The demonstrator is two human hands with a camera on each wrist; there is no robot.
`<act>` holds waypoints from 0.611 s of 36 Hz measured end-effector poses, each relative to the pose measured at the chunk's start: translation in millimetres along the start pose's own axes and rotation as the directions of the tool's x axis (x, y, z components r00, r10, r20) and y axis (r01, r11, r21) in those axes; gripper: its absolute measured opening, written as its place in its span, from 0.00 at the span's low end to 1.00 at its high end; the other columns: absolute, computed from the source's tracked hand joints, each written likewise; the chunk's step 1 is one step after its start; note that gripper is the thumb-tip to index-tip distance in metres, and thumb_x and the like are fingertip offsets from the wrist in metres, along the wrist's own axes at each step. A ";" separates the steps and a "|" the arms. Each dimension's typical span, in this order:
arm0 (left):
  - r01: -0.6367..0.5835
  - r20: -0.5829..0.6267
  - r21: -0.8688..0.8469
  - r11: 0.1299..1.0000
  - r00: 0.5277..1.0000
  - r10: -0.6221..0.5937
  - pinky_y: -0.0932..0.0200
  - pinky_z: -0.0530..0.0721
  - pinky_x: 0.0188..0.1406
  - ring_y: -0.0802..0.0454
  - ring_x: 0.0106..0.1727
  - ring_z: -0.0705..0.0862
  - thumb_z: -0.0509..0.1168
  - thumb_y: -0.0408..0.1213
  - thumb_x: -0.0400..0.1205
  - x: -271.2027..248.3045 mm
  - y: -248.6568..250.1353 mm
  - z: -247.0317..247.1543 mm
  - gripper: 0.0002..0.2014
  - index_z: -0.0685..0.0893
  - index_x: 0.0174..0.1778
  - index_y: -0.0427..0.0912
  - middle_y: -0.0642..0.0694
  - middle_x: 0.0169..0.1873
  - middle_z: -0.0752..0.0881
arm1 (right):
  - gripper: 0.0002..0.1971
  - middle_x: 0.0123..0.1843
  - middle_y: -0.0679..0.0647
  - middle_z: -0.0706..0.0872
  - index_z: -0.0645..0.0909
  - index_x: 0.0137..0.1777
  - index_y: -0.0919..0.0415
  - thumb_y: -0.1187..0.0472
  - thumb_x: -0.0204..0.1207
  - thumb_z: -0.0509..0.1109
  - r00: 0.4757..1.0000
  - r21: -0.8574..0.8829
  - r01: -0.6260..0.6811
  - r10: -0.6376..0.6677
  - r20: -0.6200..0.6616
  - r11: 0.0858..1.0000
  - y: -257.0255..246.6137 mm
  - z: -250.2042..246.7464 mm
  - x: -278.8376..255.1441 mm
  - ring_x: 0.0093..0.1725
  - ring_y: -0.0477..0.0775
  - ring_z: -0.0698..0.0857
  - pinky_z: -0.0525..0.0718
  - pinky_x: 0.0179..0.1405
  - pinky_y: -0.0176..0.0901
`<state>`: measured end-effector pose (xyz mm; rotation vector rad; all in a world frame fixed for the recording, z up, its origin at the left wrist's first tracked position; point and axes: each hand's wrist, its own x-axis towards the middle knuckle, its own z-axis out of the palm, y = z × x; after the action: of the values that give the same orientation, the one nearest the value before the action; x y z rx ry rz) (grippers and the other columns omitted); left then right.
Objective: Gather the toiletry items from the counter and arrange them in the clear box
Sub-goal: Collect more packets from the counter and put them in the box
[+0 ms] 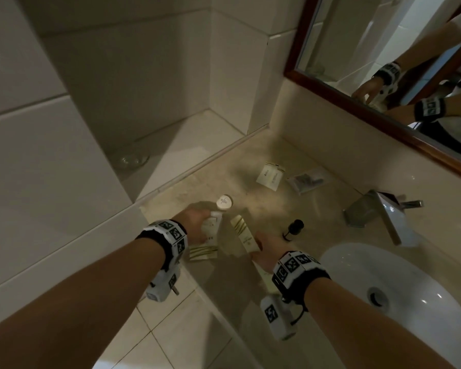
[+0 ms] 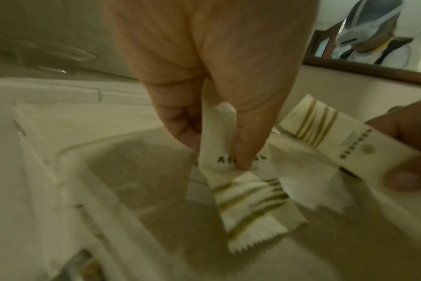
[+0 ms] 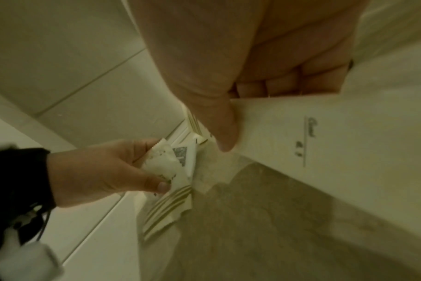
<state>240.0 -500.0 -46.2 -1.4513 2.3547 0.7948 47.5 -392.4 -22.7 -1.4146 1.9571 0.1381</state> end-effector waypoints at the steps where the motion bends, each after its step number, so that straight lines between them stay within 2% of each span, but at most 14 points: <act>1: -0.008 0.014 -0.016 1.000 1.000 0.009 0.59 0.70 0.71 0.46 0.77 0.70 0.71 0.39 0.78 -1.1 3.8 1.3 0.34 0.66 0.80 0.49 0.45 0.78 0.70 | 0.08 0.41 0.50 0.82 0.74 0.47 0.53 0.49 0.79 0.60 1.000 0.012 0.001 -0.001 0.010 1.000 -1.2 -1.4 -1.2 0.41 0.55 0.82 0.76 0.39 0.45; 3: -0.007 0.058 -0.065 0.998 0.998 0.011 0.57 0.73 0.68 0.45 0.73 0.74 0.71 0.38 0.79 -2.4 11.2 7.0 0.31 0.68 0.78 0.47 0.43 0.74 0.73 | 0.12 0.46 0.54 0.84 0.76 0.52 0.55 0.48 0.79 0.61 1.000 0.044 -0.001 0.000 0.016 0.999 -1.6 -2.7 -4.1 0.43 0.57 0.83 0.78 0.42 0.47; 5: 0.003 0.085 -0.115 0.993 0.996 0.007 0.56 0.78 0.63 0.43 0.69 0.77 0.71 0.36 0.78 -4.5 19.5 11.2 0.32 0.67 0.77 0.49 0.42 0.73 0.75 | 0.10 0.49 0.54 0.84 0.75 0.57 0.56 0.55 0.79 0.64 1.000 0.088 0.001 -0.002 0.015 0.996 -2.3 -3.6 -6.7 0.46 0.56 0.82 0.78 0.45 0.47; 7: -0.026 0.082 -0.150 0.988 0.996 0.038 0.59 0.77 0.57 0.43 0.69 0.77 0.71 0.36 0.77 -7.2 29.7 12.3 0.32 0.67 0.76 0.48 0.43 0.72 0.75 | 0.09 0.47 0.55 0.84 0.75 0.55 0.57 0.63 0.76 0.65 0.999 0.146 -0.030 0.026 0.032 0.989 -3.3 -2.0 -6.1 0.47 0.57 0.83 0.83 0.47 0.49; 9: -0.045 0.054 -0.221 0.974 0.997 0.058 0.59 0.75 0.58 0.44 0.71 0.75 0.72 0.35 0.76 -10.9 40.7 12.5 0.33 0.67 0.76 0.46 0.44 0.73 0.73 | 0.10 0.48 0.58 0.84 0.74 0.55 0.60 0.66 0.75 0.65 0.998 0.198 -0.050 0.043 0.042 0.979 -1.8 -0.9 -4.9 0.50 0.62 0.86 0.86 0.53 0.54; 11: -0.058 0.016 -0.310 0.949 0.998 0.067 0.56 0.77 0.59 0.44 0.68 0.77 0.74 0.36 0.74 -12.3 51.9 12.7 0.33 0.68 0.74 0.46 0.43 0.71 0.74 | 0.12 0.49 0.59 0.81 0.72 0.60 0.61 0.64 0.77 0.64 0.999 0.220 -0.031 0.028 0.015 0.975 0.7 -2.4 -6.4 0.49 0.61 0.83 0.83 0.49 0.51; 13: -0.062 -0.020 -0.425 0.903 0.998 0.059 0.55 0.80 0.52 0.46 0.59 0.79 0.76 0.35 0.72 -13.8 63.3 13.5 0.33 0.69 0.70 0.45 0.43 0.65 0.78 | 0.10 0.49 0.58 0.80 0.73 0.57 0.60 0.58 0.79 0.63 0.999 0.207 0.011 -0.003 -0.039 0.978 3.0 -6.0 -9.7 0.48 0.60 0.81 0.79 0.47 0.50; 15: -0.096 -0.077 -0.533 0.841 0.995 0.065 0.60 0.78 0.43 0.51 0.52 0.78 0.78 0.33 0.70 -16.8 75.8 12.6 0.34 0.70 0.69 0.43 0.48 0.56 0.79 | 0.11 0.48 0.56 0.80 0.75 0.54 0.61 0.54 0.79 0.63 0.997 0.220 0.025 -0.010 -0.072 0.975 5.0 -11.3 -15.1 0.47 0.57 0.81 0.77 0.45 0.48; 17: -0.145 -0.106 -0.640 0.755 0.989 0.099 0.64 0.82 0.38 0.55 0.48 0.81 0.78 0.32 0.69 -19.8 87.1 9.7 0.32 0.73 0.67 0.43 0.51 0.50 0.81 | 0.13 0.48 0.56 0.81 0.76 0.54 0.62 0.52 0.79 0.65 0.996 0.234 0.022 -0.002 -0.085 0.972 9.9 -17.1 -20.5 0.46 0.56 0.81 0.75 0.42 0.44; 19: -0.193 -0.091 -0.674 0.713 0.980 0.179 0.60 0.89 0.43 0.57 0.45 0.85 0.79 0.35 0.68 -23.5 97.2 5.4 0.24 0.81 0.59 0.46 0.52 0.46 0.87 | 0.18 0.54 0.59 0.84 0.76 0.61 0.62 0.50 0.78 0.67 0.991 0.255 0.026 0.008 -0.132 0.966 17.3 -25.4 -28.9 0.52 0.59 0.83 0.76 0.45 0.44; 21: -0.230 -0.086 -0.672 0.704 0.968 0.234 0.49 0.89 0.52 0.53 0.48 0.89 0.78 0.44 0.64 -25.7 104.5 4.3 0.20 0.87 0.52 0.51 0.50 0.45 0.91 | 0.21 0.59 0.59 0.85 0.77 0.65 0.61 0.48 0.79 0.66 0.987 0.226 0.059 -0.023 -0.157 0.972 25.9 -35.1 -39.8 0.58 0.61 0.84 0.76 0.49 0.44; 22: -0.237 -0.086 -0.677 0.696 0.966 0.245 0.47 0.89 0.54 0.52 0.50 0.89 0.77 0.45 0.62 -26.8 109.0 3.5 0.20 0.88 0.51 0.53 0.50 0.46 0.91 | 0.21 0.59 0.60 0.85 0.78 0.65 0.60 0.47 0.79 0.65 0.986 0.210 0.067 -0.033 -0.162 0.975 30.1 -39.5 -46.1 0.58 0.61 0.84 0.75 0.48 0.43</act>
<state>156.0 -440.1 -1.9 -1.3417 2.3782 1.9053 9.6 -362.5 24.8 -1.3645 1.9927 -0.2093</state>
